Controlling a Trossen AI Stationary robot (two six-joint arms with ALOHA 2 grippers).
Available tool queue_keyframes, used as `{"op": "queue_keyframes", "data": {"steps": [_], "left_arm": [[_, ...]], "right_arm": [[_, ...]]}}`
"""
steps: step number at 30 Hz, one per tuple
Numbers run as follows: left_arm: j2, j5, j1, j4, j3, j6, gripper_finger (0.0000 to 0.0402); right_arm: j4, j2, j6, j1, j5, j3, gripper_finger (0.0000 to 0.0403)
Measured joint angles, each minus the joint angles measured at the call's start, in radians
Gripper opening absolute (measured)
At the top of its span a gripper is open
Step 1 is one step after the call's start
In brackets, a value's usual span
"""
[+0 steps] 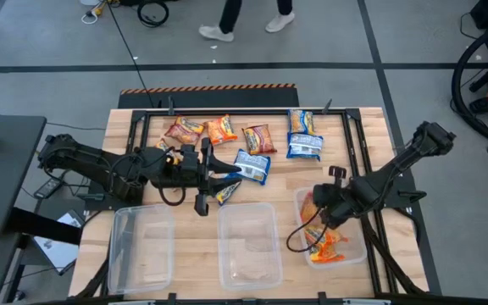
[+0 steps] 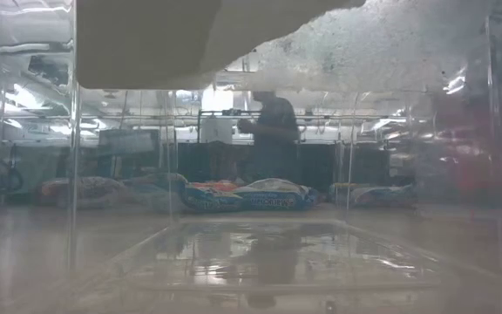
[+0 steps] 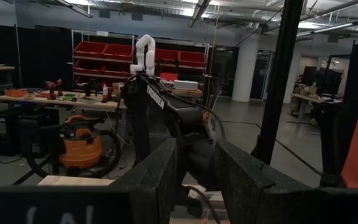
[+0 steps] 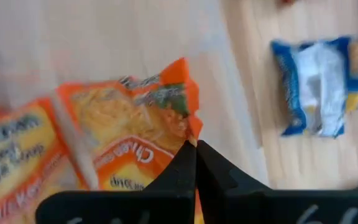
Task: Sort Maruchan noodles
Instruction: Adjust the orange noodle pack on the right transparent bin
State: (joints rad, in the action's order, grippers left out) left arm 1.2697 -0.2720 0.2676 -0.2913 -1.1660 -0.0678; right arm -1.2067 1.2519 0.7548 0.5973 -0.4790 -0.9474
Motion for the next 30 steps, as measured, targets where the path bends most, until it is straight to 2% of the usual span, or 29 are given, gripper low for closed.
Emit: {"op": "queue_keyframes", "data": {"steps": [3, 9, 12, 16, 20, 25, 30], "left_arm": [[0.0, 0.0, 0.007, 0.0, 0.0, -0.018, 0.0117], [0.0, 0.0, 0.023, 0.0, 0.0, -0.026, 0.0117], [0.0, 0.001, 0.025, 0.0, 0.0, -0.026, 0.0117], [0.0, -0.001, 0.024, -0.001, 0.0, -0.026, 0.0117], [0.0, -0.001, 0.021, -0.002, 0.0, -0.025, 0.0117], [0.0, -0.005, 0.021, -0.004, 0.0, -0.026, 0.0117], [0.0, -0.005, 0.021, -0.004, 0.0, -0.026, 0.0117]], "right_arm": [[0.081, 0.004, -0.013, 0.067, 0.039, 0.009, 0.0004], [0.319, 0.006, -0.034, 0.201, 0.333, 0.05, 0.0004], [0.404, 0.006, -0.04, 0.242, 0.426, 0.056, 0.0004], [0.403, 0.005, -0.021, 0.261, 0.407, 0.068, 0.0004], [0.438, 0.005, 0.005, 0.242, 0.379, 0.147, 0.0007], [0.534, 0.005, 0.013, 0.217, 0.453, 0.229, 0.0009], [0.527, 0.005, 0.005, 0.213, 0.472, 0.208, 0.0025]]}}
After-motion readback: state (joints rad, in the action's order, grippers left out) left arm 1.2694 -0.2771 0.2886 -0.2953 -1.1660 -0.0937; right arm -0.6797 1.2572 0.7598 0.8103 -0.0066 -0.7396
